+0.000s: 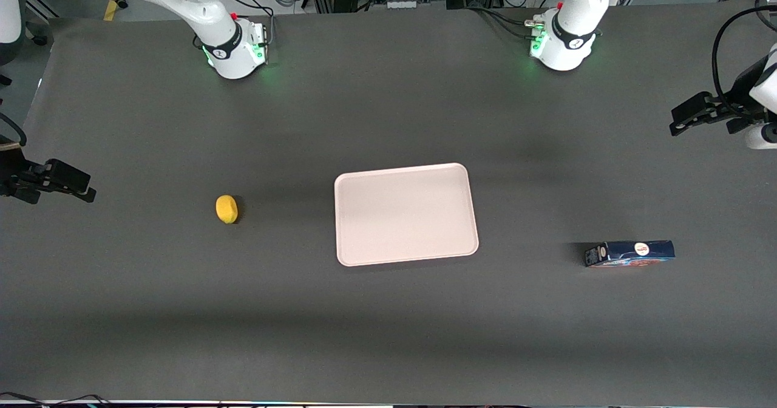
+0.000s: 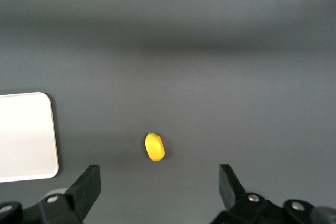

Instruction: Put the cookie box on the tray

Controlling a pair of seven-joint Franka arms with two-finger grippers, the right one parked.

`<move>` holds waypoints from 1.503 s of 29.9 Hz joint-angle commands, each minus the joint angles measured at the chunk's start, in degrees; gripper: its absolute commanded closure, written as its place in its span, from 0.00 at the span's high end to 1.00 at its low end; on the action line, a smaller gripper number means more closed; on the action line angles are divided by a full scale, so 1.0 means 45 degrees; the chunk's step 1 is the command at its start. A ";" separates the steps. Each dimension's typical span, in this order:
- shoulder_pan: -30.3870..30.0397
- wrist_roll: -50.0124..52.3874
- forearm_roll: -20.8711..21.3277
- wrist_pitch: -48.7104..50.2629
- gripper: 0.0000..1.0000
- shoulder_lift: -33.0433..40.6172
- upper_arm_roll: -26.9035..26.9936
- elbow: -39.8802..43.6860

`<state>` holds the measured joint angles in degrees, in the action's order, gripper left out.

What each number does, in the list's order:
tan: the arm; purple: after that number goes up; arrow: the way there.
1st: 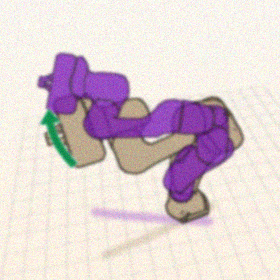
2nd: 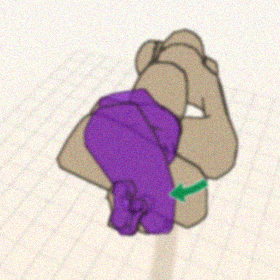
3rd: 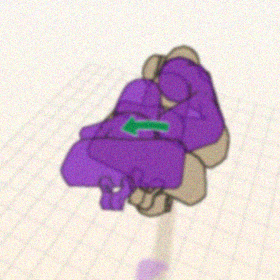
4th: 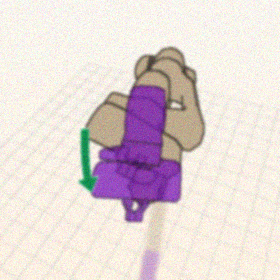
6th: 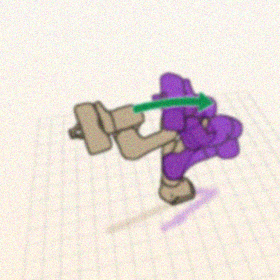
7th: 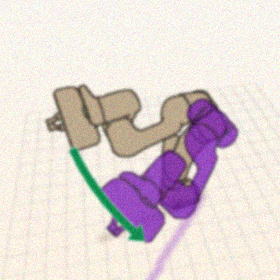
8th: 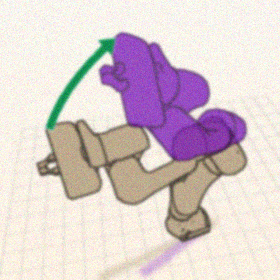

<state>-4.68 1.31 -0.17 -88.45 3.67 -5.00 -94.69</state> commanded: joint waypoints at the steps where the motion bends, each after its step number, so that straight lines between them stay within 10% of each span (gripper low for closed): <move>1: 0.0084 -0.0155 0.0156 -0.0032 1.00 0.0044 0.0018 0.0006; 26: 0.0084 -0.0582 0.0175 0.0046 1.00 -0.0112 0.0017 0.0416; 45: -0.0014 -1.6241 0.1484 -0.1122 1.00 -0.3139 0.0115 0.3463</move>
<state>-4.90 -55.63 5.25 -90.54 -6.24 -4.50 -83.12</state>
